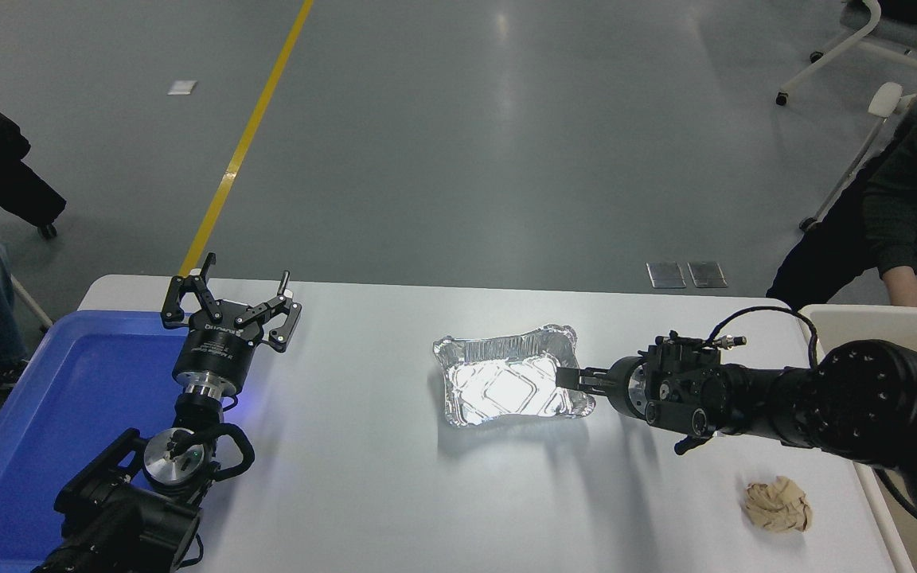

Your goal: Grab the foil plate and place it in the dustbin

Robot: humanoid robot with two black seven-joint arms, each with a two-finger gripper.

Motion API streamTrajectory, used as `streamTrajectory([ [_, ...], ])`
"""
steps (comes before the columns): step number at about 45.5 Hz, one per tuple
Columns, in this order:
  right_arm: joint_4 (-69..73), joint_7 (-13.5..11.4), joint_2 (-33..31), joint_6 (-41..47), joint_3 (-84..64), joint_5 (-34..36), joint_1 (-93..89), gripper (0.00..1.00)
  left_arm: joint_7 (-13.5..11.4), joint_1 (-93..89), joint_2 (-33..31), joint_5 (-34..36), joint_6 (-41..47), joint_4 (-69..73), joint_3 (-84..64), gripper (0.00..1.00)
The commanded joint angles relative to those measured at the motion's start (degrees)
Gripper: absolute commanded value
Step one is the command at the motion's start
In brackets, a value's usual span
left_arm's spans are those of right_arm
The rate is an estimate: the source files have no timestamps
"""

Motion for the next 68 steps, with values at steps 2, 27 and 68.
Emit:
streamTrajectory([
  [2,-0.38,1.09,0.00,-0.27,0.23,-2.57,-0.15,0.72,0.00,0.00,0.00,0.01,0.00,-0.01,0.00,0.99],
  [27,-0.90,1.00,0.00,0.09,0.67,-6.87,-0.15,0.61,0.00,0.00,0.00,-0.07,0.00,-0.01,0.00,0.99],
  [68,-1.43,0.65,0.00,0.70,0.76,-13.99,-1.38,0.00,0.00,0.00,0.00,-0.07,0.09,0.08,0.00,0.99],
])
